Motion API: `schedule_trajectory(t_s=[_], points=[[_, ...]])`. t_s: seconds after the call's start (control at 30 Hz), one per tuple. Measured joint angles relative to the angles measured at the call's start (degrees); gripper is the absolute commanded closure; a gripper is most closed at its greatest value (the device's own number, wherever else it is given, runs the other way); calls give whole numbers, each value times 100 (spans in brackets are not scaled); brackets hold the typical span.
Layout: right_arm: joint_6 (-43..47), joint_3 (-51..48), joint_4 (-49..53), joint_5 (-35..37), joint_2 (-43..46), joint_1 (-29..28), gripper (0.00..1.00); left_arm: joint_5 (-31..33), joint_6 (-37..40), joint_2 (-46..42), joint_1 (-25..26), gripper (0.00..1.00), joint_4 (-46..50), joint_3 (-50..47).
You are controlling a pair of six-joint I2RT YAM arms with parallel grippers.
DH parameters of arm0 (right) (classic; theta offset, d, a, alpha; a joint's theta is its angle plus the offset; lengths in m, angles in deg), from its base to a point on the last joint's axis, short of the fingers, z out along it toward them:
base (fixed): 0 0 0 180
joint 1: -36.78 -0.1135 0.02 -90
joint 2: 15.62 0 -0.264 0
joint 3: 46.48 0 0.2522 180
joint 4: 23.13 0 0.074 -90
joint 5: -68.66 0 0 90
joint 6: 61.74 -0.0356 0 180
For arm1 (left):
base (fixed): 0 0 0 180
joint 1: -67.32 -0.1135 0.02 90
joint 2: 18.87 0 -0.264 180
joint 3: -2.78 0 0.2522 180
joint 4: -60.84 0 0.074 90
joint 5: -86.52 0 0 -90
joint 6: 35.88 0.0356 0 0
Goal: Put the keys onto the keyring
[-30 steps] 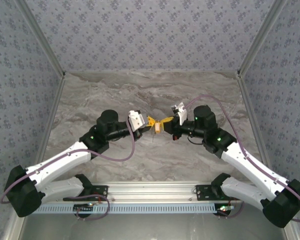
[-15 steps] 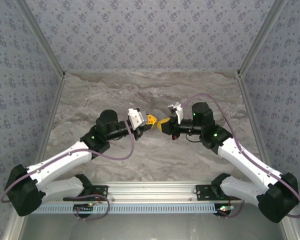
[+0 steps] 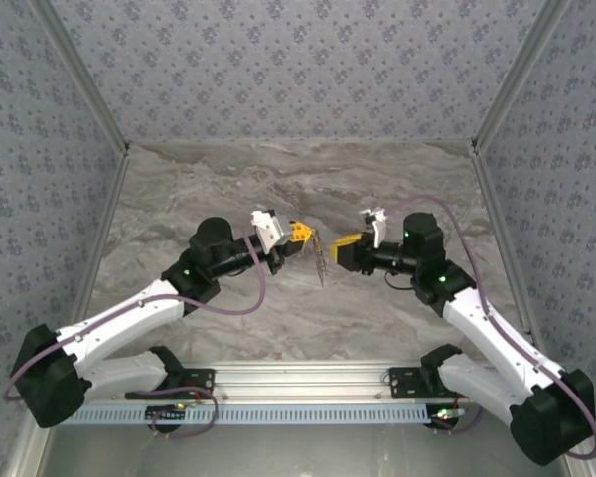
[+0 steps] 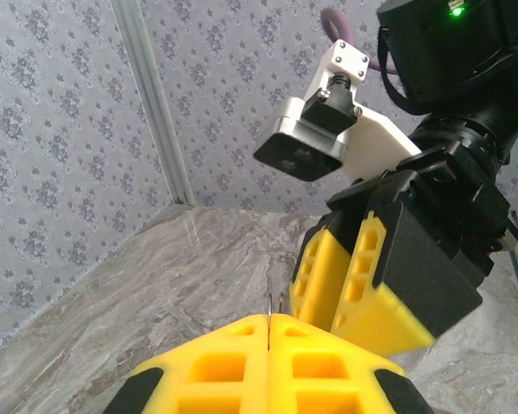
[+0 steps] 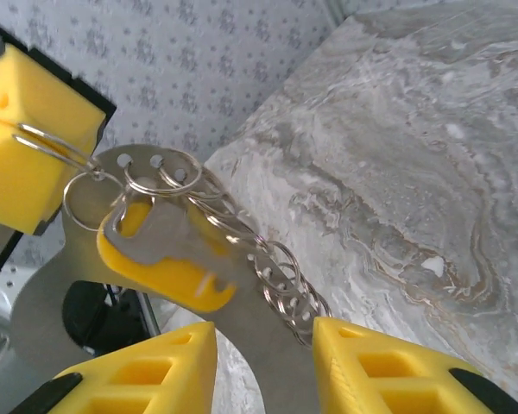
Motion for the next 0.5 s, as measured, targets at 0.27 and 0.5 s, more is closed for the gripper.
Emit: schedule_trajectory(t_s=[0.27, 0.5], points=[[-752, -103, -767, 446, 221, 188, 52, 20, -398, 114, 0, 100, -236, 0], [-1456, -227, -2079, 573, 133, 197, 48, -46, -1121, 225, -127, 100, -511, 0]])
